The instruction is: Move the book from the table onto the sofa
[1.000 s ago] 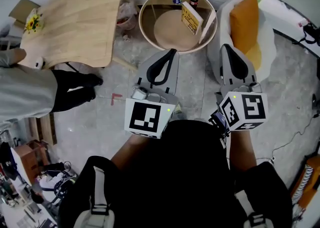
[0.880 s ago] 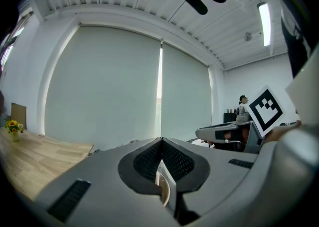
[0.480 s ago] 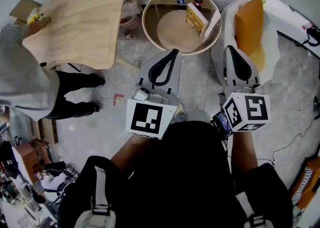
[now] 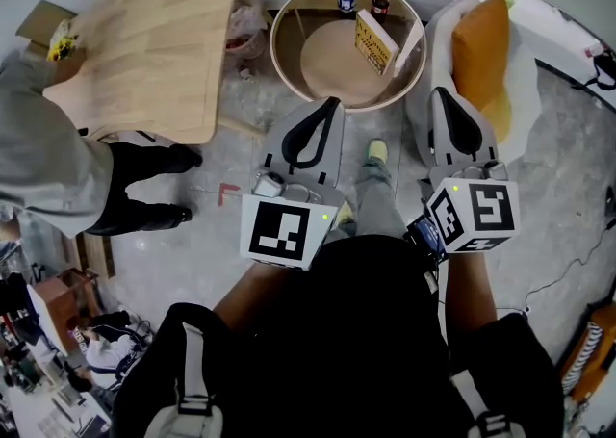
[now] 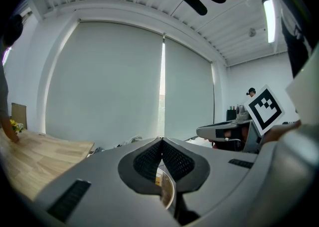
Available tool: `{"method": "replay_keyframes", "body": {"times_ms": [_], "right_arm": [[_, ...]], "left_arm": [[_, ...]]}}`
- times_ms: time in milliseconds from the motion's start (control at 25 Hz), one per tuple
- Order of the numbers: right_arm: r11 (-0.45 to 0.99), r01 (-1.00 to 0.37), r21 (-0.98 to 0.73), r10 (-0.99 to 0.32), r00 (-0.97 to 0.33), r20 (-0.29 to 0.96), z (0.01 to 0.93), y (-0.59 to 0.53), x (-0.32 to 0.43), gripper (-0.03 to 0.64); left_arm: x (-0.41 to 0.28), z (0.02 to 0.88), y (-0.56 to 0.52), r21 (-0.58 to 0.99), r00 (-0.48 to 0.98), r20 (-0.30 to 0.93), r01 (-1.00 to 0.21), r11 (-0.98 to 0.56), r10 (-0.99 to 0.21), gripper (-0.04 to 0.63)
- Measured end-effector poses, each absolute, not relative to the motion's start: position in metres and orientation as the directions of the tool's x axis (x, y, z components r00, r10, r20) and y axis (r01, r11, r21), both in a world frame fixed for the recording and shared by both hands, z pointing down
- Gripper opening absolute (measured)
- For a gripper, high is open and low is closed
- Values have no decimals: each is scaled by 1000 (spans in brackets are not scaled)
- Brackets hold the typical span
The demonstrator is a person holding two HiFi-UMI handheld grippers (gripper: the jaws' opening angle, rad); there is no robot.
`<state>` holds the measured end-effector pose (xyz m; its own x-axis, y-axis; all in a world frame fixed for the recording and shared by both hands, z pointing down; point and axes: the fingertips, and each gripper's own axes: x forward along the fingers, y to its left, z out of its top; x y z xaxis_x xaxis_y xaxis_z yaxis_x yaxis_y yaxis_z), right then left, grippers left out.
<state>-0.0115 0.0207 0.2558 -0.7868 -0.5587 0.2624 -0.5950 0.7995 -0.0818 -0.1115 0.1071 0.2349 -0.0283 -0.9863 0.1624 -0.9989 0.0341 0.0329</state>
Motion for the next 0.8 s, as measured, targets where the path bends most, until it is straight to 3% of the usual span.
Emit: {"method": "replay_keyframes", "body": {"times_ms": [800], "right_arm": [[827,-548,-124,-494,-814,307,282,-145,-62,5]], "left_arm": [[-166,241,-57,18,-94,196,-995,100,-976,11]]}}
